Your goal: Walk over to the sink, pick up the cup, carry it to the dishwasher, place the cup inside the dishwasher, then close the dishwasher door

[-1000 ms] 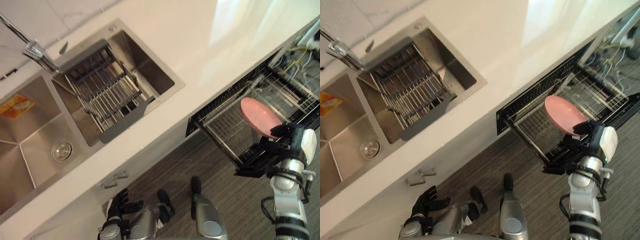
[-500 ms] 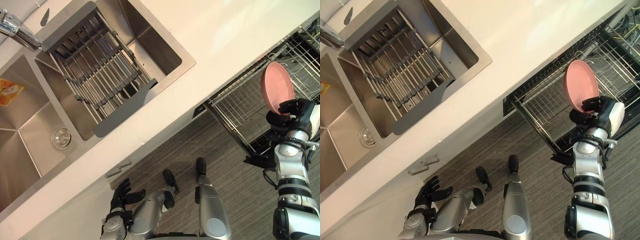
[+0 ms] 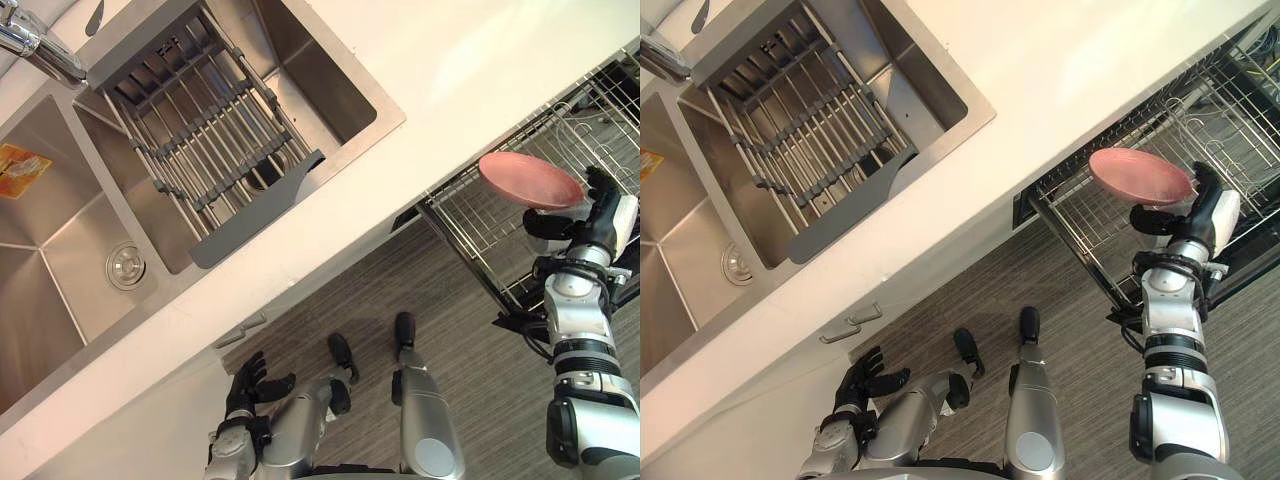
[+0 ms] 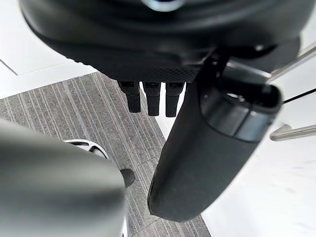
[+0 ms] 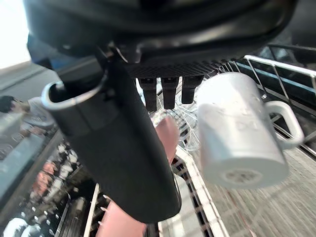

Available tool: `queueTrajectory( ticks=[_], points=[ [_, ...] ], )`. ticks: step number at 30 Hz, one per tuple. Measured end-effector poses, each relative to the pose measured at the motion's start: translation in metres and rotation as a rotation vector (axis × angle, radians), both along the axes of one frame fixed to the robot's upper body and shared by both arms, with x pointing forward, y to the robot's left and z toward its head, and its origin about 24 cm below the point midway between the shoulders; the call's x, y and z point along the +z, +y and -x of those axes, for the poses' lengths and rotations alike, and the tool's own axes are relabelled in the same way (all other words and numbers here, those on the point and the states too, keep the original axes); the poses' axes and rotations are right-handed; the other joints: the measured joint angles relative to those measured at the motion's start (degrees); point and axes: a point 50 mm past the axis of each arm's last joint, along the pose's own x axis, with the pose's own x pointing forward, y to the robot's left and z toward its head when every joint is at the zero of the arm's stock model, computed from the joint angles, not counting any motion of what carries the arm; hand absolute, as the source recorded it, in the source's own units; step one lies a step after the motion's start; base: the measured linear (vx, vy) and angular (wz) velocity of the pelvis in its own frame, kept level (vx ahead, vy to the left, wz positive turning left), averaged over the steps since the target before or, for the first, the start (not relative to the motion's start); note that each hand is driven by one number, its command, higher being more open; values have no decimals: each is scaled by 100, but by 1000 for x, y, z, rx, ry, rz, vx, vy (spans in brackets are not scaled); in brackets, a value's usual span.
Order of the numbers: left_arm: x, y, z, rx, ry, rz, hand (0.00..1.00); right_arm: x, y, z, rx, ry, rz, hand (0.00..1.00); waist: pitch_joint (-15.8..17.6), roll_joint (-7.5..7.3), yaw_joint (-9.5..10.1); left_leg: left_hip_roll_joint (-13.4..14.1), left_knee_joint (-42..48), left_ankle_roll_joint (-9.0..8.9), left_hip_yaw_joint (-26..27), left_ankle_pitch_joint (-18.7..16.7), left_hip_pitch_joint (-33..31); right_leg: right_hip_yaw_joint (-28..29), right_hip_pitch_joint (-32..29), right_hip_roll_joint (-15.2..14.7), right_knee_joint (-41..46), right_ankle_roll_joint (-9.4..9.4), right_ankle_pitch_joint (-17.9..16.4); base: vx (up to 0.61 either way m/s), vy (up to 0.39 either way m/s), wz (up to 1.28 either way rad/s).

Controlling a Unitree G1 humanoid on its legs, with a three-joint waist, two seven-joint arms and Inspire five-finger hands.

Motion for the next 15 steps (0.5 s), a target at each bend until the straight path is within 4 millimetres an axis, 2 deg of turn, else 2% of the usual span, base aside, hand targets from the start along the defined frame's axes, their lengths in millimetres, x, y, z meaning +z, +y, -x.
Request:
queueTrajectory(
  ticks=[6,9,13,15],
  points=[
    [2,1,-3,15,-11,-7,90,20,-6,35,-102,-199,18,90,36,-57,-30,-13,-38,-1,-152,0,129,-46,177,7,-83,-2,14,8,-4,2],
    [4,2,-4,29,-18,-2,90,24,-6,55,-159,-267,31,90,71,-117,-81,-13,-62,-4,-165,-2,227,-61,283,11,-111,-1,16,0,0,0],
    [4,5,-4,47,-13,-3,90,11,-4,79,-187,-275,24,90,108,-191,-166,-4,-73,-9,-160,-5,315,-64,376,19,-131,0,15,0,0,0],
    [4,6,-3,59,-12,-1,90,-9,-6,95,-229,-247,-21,90,101,-243,-164,21,-75,-34,-147,-22,404,-68,471,37,-149,-1,8,0,0,0]
  ],
)
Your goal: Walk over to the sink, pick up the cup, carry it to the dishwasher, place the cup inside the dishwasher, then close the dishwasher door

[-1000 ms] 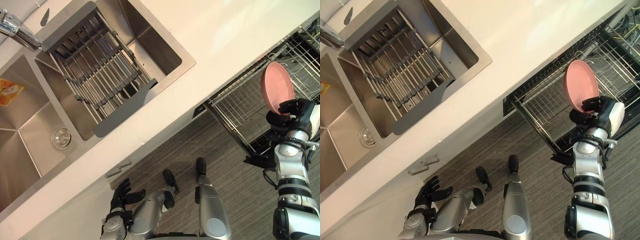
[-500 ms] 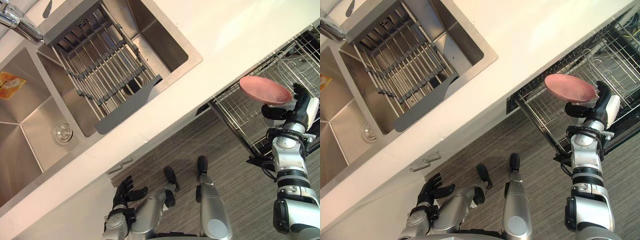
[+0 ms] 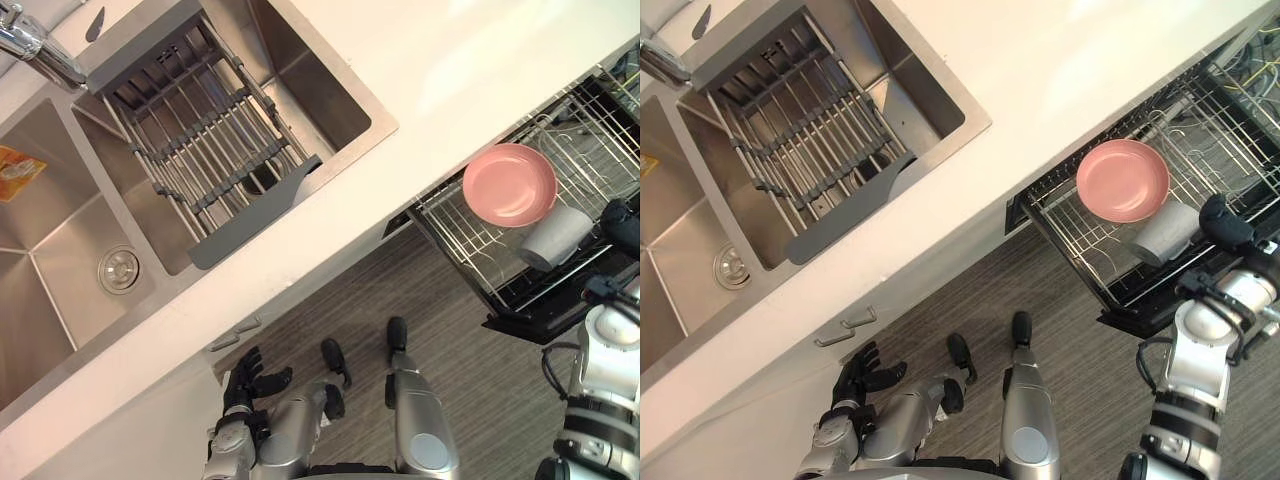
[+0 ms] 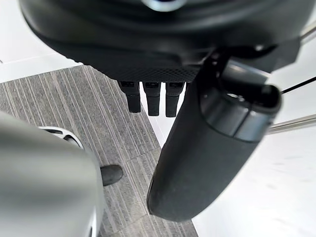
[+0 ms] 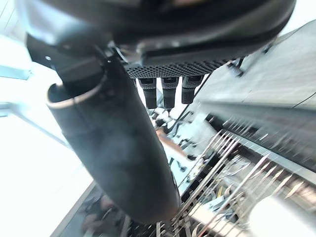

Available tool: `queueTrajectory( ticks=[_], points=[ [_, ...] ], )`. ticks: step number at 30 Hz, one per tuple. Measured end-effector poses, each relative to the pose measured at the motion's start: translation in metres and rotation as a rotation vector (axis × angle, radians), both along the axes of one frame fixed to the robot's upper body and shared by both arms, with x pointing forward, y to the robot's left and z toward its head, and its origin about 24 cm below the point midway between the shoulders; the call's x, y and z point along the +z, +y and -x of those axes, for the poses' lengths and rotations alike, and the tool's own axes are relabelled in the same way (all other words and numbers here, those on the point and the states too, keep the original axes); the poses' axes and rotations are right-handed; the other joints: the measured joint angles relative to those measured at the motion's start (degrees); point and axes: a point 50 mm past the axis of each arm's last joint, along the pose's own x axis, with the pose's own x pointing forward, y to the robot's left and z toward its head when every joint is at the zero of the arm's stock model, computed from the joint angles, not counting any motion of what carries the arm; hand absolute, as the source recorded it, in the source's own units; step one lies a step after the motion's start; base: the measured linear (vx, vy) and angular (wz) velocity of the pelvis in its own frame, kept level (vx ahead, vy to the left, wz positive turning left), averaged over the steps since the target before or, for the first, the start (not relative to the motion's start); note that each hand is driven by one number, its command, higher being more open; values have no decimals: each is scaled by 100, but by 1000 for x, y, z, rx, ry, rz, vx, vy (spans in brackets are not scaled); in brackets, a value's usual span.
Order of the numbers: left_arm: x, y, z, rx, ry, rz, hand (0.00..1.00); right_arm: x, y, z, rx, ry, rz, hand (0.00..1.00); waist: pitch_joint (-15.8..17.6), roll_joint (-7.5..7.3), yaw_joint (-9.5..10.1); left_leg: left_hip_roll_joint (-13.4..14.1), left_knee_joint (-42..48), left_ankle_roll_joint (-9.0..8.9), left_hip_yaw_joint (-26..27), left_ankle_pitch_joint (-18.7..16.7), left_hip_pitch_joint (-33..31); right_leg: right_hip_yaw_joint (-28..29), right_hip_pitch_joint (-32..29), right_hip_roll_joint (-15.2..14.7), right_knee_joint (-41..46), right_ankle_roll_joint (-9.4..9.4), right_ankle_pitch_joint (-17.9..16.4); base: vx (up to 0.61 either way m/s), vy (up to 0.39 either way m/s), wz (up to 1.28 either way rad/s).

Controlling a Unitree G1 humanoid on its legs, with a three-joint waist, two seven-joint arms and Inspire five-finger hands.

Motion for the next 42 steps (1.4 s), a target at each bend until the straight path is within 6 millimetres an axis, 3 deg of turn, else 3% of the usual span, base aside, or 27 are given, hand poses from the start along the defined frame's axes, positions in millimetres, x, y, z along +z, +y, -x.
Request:
queueTrajectory(
  ticks=[7,10,17,25,32,34,37,42],
  points=[
    [-1,4,2,31,12,11,90,-83,6,55,-8,-1,-430,90,-73,-143,0,132,152,-104,121,-253,193,21,211,74,102,-43,-143,4,-23,-6],
    [-1,5,1,30,8,20,90,-109,13,66,20,-3,-584,90,-126,-218,0,242,322,-136,324,-397,214,56,210,103,233,-57,-236,30,-26,-12],
    [1,5,-1,30,-4,21,90,-134,29,66,114,-54,-756,90,-189,-307,34,421,659,-188,714,-474,161,56,133,109,488,-41,-436,53,-11,1],
    [3,5,-4,9,-21,25,90,-140,33,42,208,-153,-874,90,-192,-314,113,438,687,-200,683,-481,38,65,-68,124,644,-62,-474,-5,-13,-1],
    [2,9,-3,-14,-11,5,90,-126,35,-7,366,-145,-869,90,-199,-305,169,303,498,-177,327,-205,-158,-152,-199,50,590,-94,-374,-31,-34,19],
    [0,15,1,-30,11,-16,90,-114,39,-35,448,-120,-841,90,-201,-293,174,228,379,-179,108,-10,-233,-244,-211,13,467,-102,-279,-15,-29,22],
    [1,16,0,-30,8,-21,90,-96,35,-57,505,-116,-794,90,-246,-176,303,188,288,-144,-112,58,-355,-374,-205,17,245,-123,-117,-34,-4,23],
    [2,19,-1,-31,4,-29,90,-58,33,-94,589,-87,-702,90,-220,-87,324,97,219,-63,-369,210,-517,-558,-187,-36,25,-133,76,-48,23,22]
  ],
)
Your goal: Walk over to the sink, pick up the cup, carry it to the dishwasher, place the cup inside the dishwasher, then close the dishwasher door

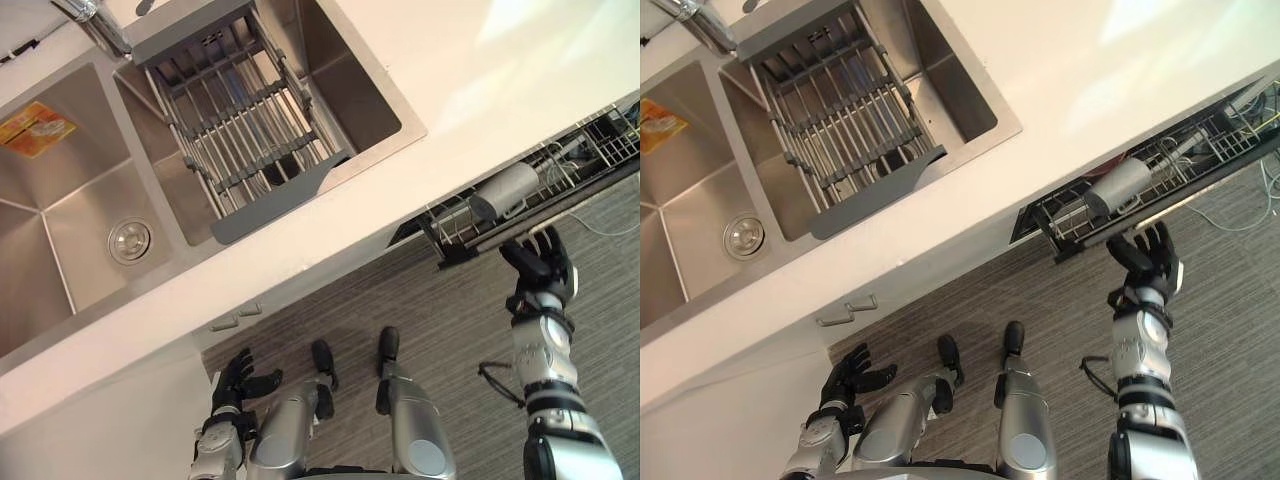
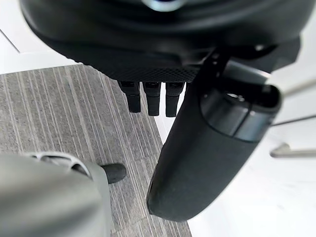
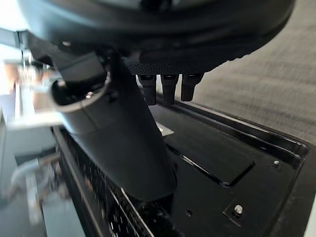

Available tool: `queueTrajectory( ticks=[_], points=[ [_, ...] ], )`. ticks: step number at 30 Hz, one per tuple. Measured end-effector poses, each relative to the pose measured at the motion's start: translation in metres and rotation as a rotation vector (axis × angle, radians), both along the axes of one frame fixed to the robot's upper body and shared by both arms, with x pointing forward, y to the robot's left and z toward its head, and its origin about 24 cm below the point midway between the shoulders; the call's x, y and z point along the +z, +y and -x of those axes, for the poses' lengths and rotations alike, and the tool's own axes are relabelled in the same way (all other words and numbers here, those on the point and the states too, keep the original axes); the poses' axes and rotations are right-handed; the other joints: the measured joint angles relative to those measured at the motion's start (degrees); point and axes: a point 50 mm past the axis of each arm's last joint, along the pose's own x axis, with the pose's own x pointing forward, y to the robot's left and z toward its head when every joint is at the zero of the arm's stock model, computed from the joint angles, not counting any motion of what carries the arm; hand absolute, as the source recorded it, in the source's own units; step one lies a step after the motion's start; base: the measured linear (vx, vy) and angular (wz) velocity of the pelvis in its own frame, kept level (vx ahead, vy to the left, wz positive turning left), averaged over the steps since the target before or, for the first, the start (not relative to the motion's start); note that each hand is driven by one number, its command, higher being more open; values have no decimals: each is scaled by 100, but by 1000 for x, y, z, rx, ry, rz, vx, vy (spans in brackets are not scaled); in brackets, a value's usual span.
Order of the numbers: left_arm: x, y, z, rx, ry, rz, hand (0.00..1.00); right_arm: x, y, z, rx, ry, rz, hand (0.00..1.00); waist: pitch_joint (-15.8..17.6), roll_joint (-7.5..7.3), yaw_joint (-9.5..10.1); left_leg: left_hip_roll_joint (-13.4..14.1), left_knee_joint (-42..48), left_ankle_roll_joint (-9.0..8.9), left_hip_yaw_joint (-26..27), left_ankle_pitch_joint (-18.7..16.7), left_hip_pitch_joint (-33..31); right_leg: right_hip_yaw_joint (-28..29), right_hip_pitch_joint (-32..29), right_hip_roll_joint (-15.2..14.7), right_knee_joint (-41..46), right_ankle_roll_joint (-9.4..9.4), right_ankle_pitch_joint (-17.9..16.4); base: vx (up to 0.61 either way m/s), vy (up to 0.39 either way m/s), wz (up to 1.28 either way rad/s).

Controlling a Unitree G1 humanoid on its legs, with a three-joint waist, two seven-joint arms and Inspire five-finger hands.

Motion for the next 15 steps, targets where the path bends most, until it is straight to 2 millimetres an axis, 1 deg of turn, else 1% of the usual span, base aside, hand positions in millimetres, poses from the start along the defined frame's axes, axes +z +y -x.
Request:
queueTrajectory(
  ticks=[1,3,5,9,10,12,15],
  points=[
    [0,0,0,0,0,-1,90,10,0,-8,17,-2,27,90,7,14,5,-17,-7,10,-41,28,-41,-37,0,-12,-47,-3,42,-58,40,22],
    [0,1,0,0,1,-3,90,20,0,-17,33,10,60,90,12,25,11,-34,-7,30,-93,53,-93,-80,0,-22,-111,-5,97,-46,29,17],
    [2,1,-4,-3,-9,-5,90,41,-6,-31,37,27,135,90,48,99,13,-66,7,66,-222,113,-192,-211,11,-48,-202,-14,176,-43,31,27],
    [5,2,-10,-7,-30,-9,90,66,-8,-43,41,34,244,90,89,184,82,-66,96,79,-297,126,-288,-294,18,-51,-264,-27,231,-32,25,13],
    [6,3,-11,-6,-36,-11,90,76,-6,-47,47,29,273,90,98,203,88,-63,127,80,-320,126,-320,-318,19,-48,-284,-35,246,-13,15,11],
    [8,3,-13,-6,-44,-13,90,82,-7,-50,49,43,298,90,116,239,117,-56,159,79,-377,126,-331,-381,83,-38,-354,-45,268,-2,17,14],
    [9,6,-14,-5,-49,-21,90,82,-9,-49,32,77,338,90,121,244,103,-58,177,79,-479,126,-329,-457,161,-25,-408,-47,274,14,18,11]
  ],
)
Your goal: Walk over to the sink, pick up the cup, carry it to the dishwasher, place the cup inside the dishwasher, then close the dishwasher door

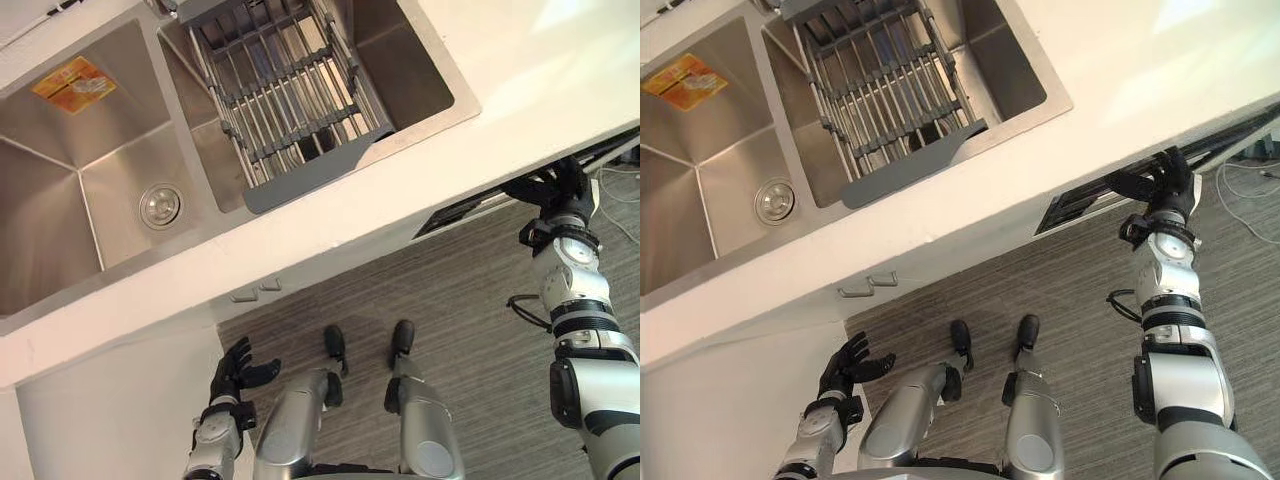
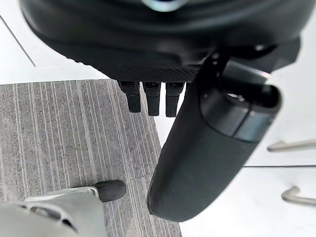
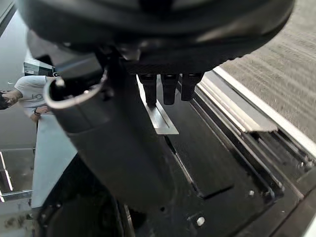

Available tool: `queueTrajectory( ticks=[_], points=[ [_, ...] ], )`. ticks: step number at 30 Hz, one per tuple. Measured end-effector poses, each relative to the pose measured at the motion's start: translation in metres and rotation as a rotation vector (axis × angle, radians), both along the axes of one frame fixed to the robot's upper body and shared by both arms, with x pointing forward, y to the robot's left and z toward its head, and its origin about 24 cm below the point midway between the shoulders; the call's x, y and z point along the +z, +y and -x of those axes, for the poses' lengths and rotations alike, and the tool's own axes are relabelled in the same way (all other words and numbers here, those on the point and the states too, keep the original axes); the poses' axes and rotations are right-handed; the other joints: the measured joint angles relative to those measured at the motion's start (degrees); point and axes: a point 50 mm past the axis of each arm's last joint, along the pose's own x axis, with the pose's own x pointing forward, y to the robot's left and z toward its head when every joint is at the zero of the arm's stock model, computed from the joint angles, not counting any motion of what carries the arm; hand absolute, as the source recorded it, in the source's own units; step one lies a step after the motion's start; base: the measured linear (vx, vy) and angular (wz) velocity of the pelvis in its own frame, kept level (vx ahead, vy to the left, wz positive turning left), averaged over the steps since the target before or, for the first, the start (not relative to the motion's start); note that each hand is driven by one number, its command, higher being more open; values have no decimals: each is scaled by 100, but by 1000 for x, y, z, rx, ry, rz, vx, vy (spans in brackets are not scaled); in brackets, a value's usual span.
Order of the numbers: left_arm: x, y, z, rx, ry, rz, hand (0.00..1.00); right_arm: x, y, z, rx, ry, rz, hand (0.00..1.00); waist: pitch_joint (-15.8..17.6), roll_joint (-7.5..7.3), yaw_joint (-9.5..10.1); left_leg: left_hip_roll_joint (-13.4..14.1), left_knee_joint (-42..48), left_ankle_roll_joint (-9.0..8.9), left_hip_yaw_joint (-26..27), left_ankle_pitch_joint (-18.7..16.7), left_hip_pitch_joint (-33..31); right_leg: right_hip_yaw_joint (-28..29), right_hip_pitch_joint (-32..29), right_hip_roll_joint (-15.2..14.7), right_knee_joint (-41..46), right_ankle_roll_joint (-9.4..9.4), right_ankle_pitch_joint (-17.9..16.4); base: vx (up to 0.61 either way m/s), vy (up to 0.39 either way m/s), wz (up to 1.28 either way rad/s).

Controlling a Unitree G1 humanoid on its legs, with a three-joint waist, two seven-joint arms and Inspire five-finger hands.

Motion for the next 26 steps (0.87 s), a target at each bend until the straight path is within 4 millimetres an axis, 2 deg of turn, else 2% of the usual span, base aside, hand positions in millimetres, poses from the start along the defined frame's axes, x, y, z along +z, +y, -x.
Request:
queueTrajectory(
  ticks=[5,9,11,13,14,16,17,20,26],
  points=[
    [4,-1,-4,-4,-22,-1,90,-2,-1,1,-3,59,96,90,3,-5,-18,4,29,-14,-54,-7,23,-4,78,20,-83,-3,31,0,0,0],
    [3,-5,-5,-23,-21,1,90,-22,-2,14,19,106,162,90,-4,-23,-33,3,2,-54,-115,-26,186,-72,295,33,-163,5,25,19,27,7],
    [2,-5,-3,-24,-11,0,90,-41,5,25,55,134,186,90,-35,-89,-46,-4,-61,-62,-125,-28,316,-83,403,35,-182,33,5,36,35,3],
    [-2,-4,1,-24,17,-2,90,-72,21,41,115,193,197,90,-113,-242,-109,-21,-174,-77,-134,-23,503,-88,551,31,-195,68,-42,42,30,1],
    [-5,-3,5,-23,40,-3,90,-101,32,59,144,262,193,90,-240,-386,-129,-31,-247,-98,-137,-35,615,-93,633,28,-199,78,-85,52,31,1],
    [-7,-2,9,-23,55,-8,90,-126,40,78,158,327,171,90,-415,-522,-139,-40,-320,-110,-145,-42,681,-104,667,26,-199,91,-120,63,24,3],
    [-9,0,13,-20,71,-11,90,-149,46,97,161,396,147,90,-542,-642,-151,-50,-388,-115,-161,-45,803,-124,770,22,-200,112,-166,87,22,6],
    [-13,7,25,-17,108,-34,90,-196,52,150,132,570,96,90,-964,-844,-215,-103,-617,-140,-177,-61,1138,-140,1012,-7,-200,151,-291,99,36,2],
    [-14,17,33,-16,136,-51,90,-231,60,186,118,725,13,90,-1278,-855,-282,-156,-838,-120,-175,-36,1471,-135,1236,-34,-217,202,-349,36,26,-1]
  ],
)
